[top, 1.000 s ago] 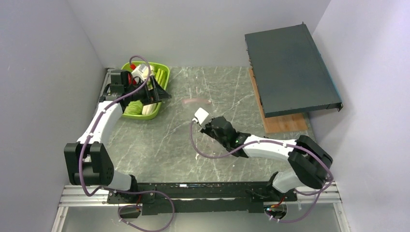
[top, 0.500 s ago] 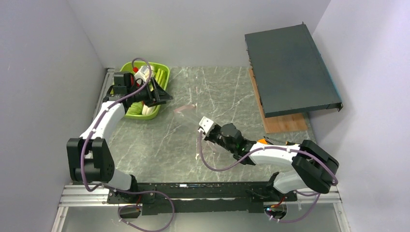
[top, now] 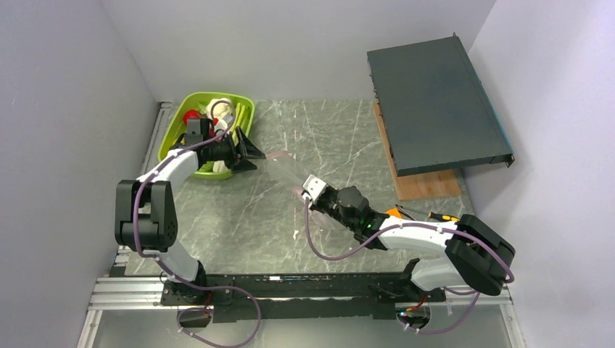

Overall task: Place the food in the zip-top bag and seal the zipper
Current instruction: Open the zipper of the food storage bag at the center of the board.

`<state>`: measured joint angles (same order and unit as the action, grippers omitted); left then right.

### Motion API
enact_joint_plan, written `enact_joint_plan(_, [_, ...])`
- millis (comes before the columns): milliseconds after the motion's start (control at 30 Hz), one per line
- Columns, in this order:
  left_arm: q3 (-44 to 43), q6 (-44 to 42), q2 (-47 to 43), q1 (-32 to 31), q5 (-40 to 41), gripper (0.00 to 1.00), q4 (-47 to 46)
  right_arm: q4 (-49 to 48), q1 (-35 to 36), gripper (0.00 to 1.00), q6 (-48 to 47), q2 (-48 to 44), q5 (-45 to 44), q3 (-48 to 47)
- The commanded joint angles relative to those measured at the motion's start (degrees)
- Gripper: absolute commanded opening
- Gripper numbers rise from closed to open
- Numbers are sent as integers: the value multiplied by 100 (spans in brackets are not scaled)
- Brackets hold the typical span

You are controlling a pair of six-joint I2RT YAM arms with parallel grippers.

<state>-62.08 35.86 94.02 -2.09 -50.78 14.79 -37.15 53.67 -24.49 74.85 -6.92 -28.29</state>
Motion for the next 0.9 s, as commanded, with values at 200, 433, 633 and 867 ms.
enact_joint_plan(200, [-332,-166,134,-213,-211,84,47,-272,-4,0,-37,-275,114,-19])
enact_joint_plan(433, [-534,-515,-146,-21,232,86,514,-188,46,0,-80,-291,102,-15])
enact_joint_plan(633, [-526,-493,-108,14,108,89,488,-189,102,0,-134,-199,95,-69])
enact_joint_plan(867, [-571,-576,-157,15,185,98,546,-131,186,0,-198,-71,156,-128])
